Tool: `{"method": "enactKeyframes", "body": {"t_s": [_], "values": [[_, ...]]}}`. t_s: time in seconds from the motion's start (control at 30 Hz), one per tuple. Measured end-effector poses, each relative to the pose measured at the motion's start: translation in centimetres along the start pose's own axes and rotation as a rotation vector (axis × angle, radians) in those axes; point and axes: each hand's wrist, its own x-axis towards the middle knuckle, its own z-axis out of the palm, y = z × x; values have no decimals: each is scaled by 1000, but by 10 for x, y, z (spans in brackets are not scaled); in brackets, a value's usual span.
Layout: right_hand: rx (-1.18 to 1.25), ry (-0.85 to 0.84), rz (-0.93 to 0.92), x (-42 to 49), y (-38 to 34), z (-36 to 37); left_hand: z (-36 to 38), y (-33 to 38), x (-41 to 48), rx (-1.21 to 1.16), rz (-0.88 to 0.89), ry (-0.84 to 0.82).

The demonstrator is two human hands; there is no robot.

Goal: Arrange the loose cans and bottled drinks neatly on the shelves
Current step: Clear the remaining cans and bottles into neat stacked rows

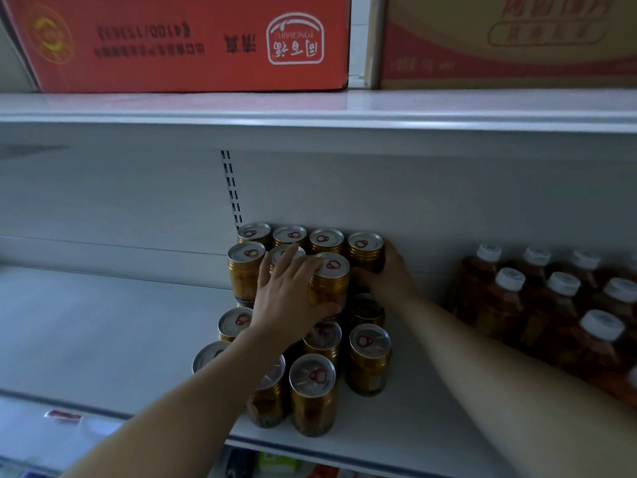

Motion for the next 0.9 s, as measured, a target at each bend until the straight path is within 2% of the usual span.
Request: {"method": "enactKeyframes", "body": {"t_s": [0.1, 0.33, 0.5, 0.63, 0.77, 0.9], "values": [[-6, 1, 28, 0, 1, 1, 4, -4, 1, -4, -11, 44], [-8, -5, 72, 2, 7, 4, 6, -13, 10, 74, -9, -48], [-23, -1, 64, -4, -1, 6, 13, -17, 11, 118, 19, -3], [-128, -11, 73, -7, 1, 4, 15, -20, 10, 163, 52, 14], [-263, -73, 119, -6, -9, -6, 6, -15, 10, 157, 32, -88], [-368, -51, 59, -6, -17, -18, -11, -11, 15, 66, -35, -221]]}}
